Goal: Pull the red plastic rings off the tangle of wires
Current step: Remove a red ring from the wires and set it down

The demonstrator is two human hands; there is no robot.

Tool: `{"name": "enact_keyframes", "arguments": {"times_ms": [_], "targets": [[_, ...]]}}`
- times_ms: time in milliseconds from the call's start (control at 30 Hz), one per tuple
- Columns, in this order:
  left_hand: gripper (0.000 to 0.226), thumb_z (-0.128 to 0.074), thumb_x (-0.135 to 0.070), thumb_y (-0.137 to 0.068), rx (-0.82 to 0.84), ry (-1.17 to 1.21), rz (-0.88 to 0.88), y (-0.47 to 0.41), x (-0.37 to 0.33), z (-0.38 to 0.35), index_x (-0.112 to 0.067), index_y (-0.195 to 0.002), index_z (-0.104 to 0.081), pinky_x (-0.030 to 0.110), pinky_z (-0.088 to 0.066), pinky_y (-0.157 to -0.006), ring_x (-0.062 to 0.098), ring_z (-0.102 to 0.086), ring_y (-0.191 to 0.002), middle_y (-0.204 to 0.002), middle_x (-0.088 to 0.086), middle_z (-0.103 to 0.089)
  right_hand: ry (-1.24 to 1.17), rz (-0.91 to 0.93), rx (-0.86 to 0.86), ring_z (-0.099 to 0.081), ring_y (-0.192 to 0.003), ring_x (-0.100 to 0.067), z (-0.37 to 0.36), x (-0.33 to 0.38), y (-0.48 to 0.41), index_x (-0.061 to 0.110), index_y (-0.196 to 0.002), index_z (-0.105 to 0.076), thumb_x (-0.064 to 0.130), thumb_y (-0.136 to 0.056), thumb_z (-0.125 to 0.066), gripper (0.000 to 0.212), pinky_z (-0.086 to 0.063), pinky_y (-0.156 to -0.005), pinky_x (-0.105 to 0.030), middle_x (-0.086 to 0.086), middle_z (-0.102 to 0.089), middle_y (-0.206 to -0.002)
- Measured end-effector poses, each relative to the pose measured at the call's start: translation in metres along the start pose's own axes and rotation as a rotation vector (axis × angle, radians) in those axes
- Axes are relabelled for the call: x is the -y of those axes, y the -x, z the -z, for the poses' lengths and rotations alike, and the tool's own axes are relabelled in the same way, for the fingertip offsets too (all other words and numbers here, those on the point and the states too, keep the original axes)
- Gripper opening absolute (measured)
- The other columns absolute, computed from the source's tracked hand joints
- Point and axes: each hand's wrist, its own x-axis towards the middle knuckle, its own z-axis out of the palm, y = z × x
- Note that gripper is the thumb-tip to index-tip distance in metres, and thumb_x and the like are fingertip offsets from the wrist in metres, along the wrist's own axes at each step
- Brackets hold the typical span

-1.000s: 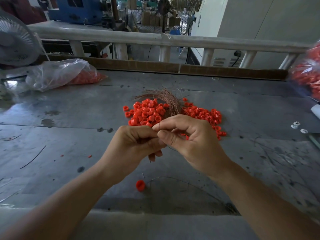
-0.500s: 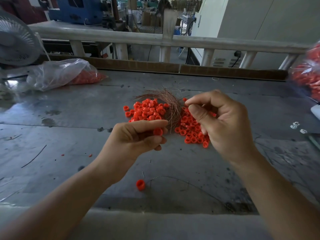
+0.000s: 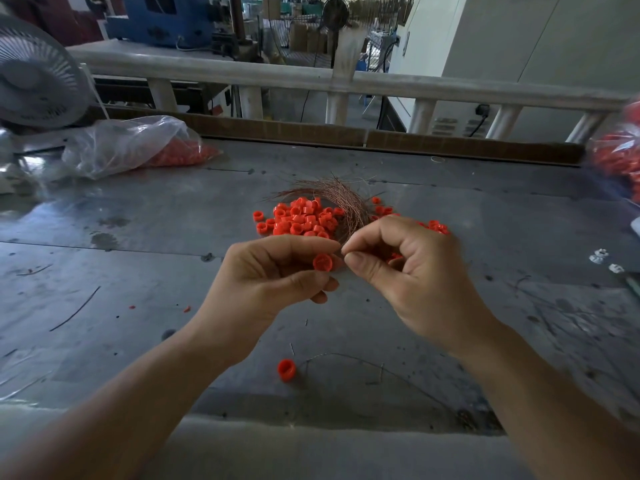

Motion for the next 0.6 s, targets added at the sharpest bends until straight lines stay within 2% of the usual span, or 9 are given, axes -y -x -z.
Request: {"name": "enact_keyframes", "arguments": {"times_ms": [133,233,300,400,467,600], "targets": [[0.02,-0.075,-0.009,-0.06,0.032,0.044,-0.023,0.0003,0.0004,0.0019,-0.015,-0.079,-0.072,0.022,-0.052,-0.055,0.017,-0.067,-0.063,-0.073,0.007,-0.07,0.021,-0.01,0.027,-0.055,-0.077,0.004,-0.0026,0.0002,0.0008,0.025,-0.078,-0.059,0.005,-0.08,-0.065,0.022,-0.039,-0.064,-0.005,0.013,-0.058,-0.077],[0.029,-0.083,-0.025,-0.057,0.059,0.048,-0.028,0.0013,-0.0001,0.0022,-0.013,-0.082,-0.073,0.021,-0.052,-0.058,0.017,-0.068,-0.067,-0.076,0.007,-0.071,0.023,-0.015,0.037,-0.055,-0.076,0.005,-0.0021,0.0001,0.0013,0.024,-0.079,-0.059,0.005,-0.081,-0.065,0.02,-0.039,-0.065,-0.005,0.012,-0.058,-0.077],[0.029,-0.084,-0.018,-0.055,0.021,0.038,-0.022,0.0008,0.0007,0.0019,-0.015,-0.082,-0.074,0.02,-0.052,-0.059,0.016,-0.068,-0.068,-0.077,0.006,-0.072,0.022,-0.018,0.032,-0.055,-0.076,0.004,-0.0012,-0.0003,0.0014,0.028,-0.078,-0.058,0.006,-0.081,-0.065,0.023,-0.04,-0.065,-0.006,0.013,-0.058,-0.076],[0.018,-0.07,-0.01,-0.06,-0.033,0.056,-0.003,-0.0009,0.0002,0.0006,-0.016,-0.076,-0.075,0.02,-0.053,-0.058,0.015,-0.068,-0.067,-0.076,0.006,-0.072,0.031,-0.018,0.001,-0.055,-0.073,0.003,0.0005,-0.0018,0.0008,0.032,-0.076,-0.056,0.006,-0.081,-0.064,0.027,-0.039,-0.064,-0.006,0.015,-0.057,-0.074],[0.021,-0.071,-0.001,-0.059,-0.063,0.113,0.013,-0.0016,-0.0007,0.0014,-0.016,-0.074,-0.074,0.02,-0.053,-0.058,0.016,-0.068,-0.067,-0.076,0.007,-0.072,0.019,-0.033,-0.021,-0.055,-0.067,0.003,0.0019,-0.0034,0.0001,0.033,-0.075,-0.056,0.006,-0.081,-0.064,0.028,-0.039,-0.06,-0.006,0.016,-0.056,-0.071],[0.028,-0.073,-0.003,-0.052,-0.052,0.108,0.028,-0.0011,-0.0035,0.0011,-0.016,-0.077,-0.076,0.016,-0.051,-0.06,0.009,-0.063,-0.063,-0.077,0.002,-0.07,0.011,-0.057,-0.044,-0.055,-0.064,0.003,0.003,-0.0055,-0.0008,0.034,-0.073,-0.056,0.006,-0.082,-0.064,0.03,-0.041,-0.058,-0.008,0.015,-0.057,-0.07]]}}
